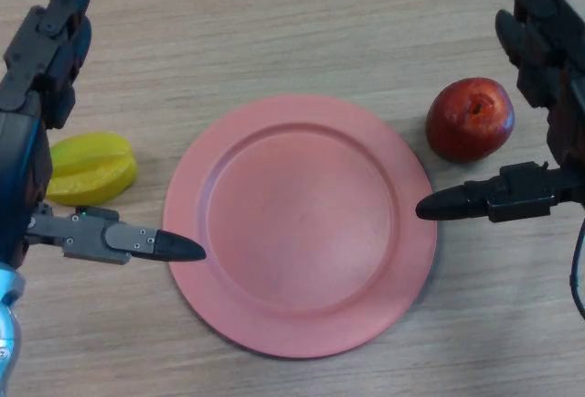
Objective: Pick up the yellow starfruit and place it on the plate
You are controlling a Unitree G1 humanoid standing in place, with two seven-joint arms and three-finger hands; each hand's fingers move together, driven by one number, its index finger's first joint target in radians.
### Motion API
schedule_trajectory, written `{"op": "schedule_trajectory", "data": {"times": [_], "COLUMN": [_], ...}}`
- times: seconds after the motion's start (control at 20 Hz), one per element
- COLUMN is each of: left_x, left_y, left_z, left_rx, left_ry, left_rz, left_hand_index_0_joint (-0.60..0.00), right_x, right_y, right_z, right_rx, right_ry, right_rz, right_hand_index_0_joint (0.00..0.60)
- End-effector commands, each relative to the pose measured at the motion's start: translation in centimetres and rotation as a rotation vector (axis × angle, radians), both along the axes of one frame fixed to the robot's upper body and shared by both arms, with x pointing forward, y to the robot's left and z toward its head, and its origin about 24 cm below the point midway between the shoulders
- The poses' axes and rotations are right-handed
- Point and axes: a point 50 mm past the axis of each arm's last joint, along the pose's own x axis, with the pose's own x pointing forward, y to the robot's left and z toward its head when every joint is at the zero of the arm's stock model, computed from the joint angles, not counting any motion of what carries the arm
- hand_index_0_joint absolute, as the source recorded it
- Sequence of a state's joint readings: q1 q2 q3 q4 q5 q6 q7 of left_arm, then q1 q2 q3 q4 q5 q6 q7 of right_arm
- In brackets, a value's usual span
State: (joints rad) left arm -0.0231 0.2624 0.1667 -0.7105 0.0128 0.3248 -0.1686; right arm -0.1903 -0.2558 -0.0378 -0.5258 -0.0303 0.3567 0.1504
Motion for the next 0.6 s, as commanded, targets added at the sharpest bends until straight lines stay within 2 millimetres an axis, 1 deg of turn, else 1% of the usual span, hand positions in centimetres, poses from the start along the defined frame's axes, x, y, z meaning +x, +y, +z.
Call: {"op": "schedule_trajectory", "data": {"times": [0.05,0.3,0.4,0.5,0.6], "left_x": [-1.5,-1.3,-0.8,-0.2,0.8], "left_y": [0.5,0.9,1.8,2.8,3.9], "left_z": [2.7,2.7,2.8,2.6,2.3], "left_rx": [0.004,-0.001,0.018,0.048,0.123], "left_ry": [-0.174,-0.167,-0.175,-0.195,-0.229], "left_rz": [0.003,0.021,0.049,0.092,0.170], "left_hand_index_0_joint": [0.000,0.000,0.000,0.000,0.000], "right_x": [-1.3,-1.6,-1.6,-1.7,-1.8], "right_y": [-0.5,-0.4,-0.5,-0.5,-0.5], "right_z": [3.1,3.4,3.3,3.2,3.2], "right_rx": [-0.007,0.032,0.018,0.052,0.066], "right_ry": [-0.226,-0.217,-0.223,-0.206,-0.193], "right_rz": [-0.019,0.001,-0.005,0.009,0.013], "right_hand_index_0_joint": [0.000,0.000,0.000,0.000,0.000]}}
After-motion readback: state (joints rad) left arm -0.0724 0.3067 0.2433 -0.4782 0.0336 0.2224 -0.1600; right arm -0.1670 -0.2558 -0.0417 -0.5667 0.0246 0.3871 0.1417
